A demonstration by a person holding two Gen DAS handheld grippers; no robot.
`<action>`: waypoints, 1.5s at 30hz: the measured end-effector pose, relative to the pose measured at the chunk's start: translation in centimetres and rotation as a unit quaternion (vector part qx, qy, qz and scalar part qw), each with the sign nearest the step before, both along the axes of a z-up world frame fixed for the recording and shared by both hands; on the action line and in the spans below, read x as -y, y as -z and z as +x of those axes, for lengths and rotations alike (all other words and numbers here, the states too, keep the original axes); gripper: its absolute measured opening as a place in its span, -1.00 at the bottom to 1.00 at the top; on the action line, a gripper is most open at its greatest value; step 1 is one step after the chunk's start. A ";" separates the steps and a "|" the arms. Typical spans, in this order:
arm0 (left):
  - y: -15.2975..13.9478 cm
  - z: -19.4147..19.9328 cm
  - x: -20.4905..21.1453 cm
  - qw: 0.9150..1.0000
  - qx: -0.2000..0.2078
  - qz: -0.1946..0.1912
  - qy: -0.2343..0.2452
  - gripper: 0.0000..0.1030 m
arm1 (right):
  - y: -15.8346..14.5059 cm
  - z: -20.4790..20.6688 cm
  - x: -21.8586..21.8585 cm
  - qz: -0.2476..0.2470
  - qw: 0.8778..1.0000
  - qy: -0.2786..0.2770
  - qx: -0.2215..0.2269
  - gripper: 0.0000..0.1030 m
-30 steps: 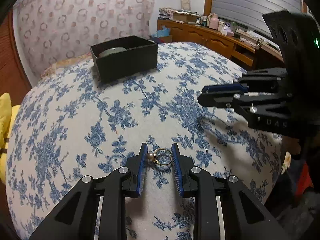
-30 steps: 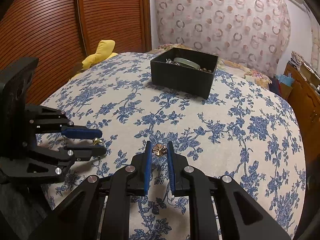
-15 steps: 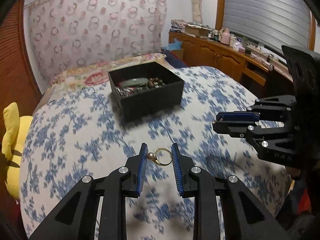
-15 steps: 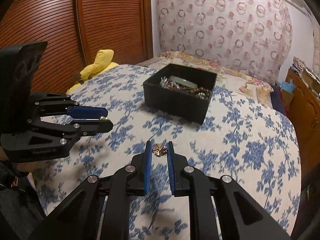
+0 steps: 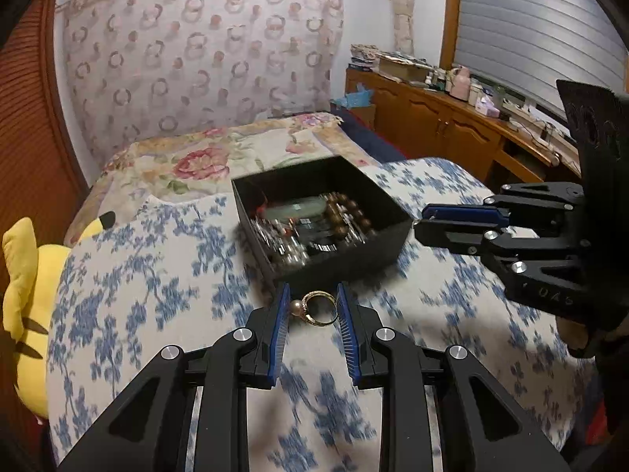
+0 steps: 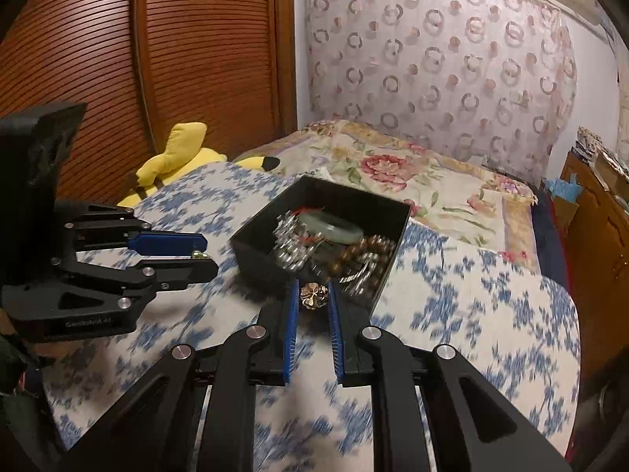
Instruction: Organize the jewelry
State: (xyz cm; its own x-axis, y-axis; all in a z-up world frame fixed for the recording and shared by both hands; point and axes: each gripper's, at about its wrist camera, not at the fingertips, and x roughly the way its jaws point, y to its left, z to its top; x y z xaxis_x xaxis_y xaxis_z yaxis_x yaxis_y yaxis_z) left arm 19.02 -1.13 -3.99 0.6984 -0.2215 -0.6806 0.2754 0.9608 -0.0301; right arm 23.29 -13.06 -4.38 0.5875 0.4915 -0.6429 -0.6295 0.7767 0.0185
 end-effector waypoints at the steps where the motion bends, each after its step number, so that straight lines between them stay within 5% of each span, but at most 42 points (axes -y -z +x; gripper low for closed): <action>1: -0.1 0.5 0.0 1.000 0.002 -0.002 -0.002 -0.55 | 0.1 0.6 -0.1 0.001 1.000 0.003 -0.001 -0.68; 7: -0.8 3.9 0.4 1.000 0.008 -0.009 -0.006 -0.55 | 1.0 4.1 -0.6 0.012 1.000 0.012 -0.023 -0.65; 13: -0.5 5.7 0.8 1.000 0.008 -0.006 -0.014 -0.44 | 1.0 4.0 -0.1 0.016 0.999 0.027 -0.012 -0.14; 19: -0.9 4.4 0.7 0.999 0.023 -0.004 -0.026 0.14 | 0.1 2.3 2.0 0.026 0.998 0.057 0.003 -0.08; 21: -1.2 3.3 0.5 0.999 0.031 -0.003 -0.034 0.49 | -0.3 1.3 3.0 0.035 0.997 0.074 0.011 0.10; 27: -1.9 -1.0 -0.2 0.996 0.057 0.002 -0.069 0.81 | -1.9 -2.6 4.9 0.055 0.991 0.118 0.037 0.63; 32: -2.7 -5.0 -1.3 0.993 0.068 -0.015 -0.090 0.85 | -3.4 -6.9 6.0 0.078 0.984 0.144 0.070 0.94; 45: -5.0 -11.7 -2.4 0.988 0.102 -0.011 -0.120 0.85 | -4.7 -13.5 7.5 0.095 0.971 0.192 0.104 0.95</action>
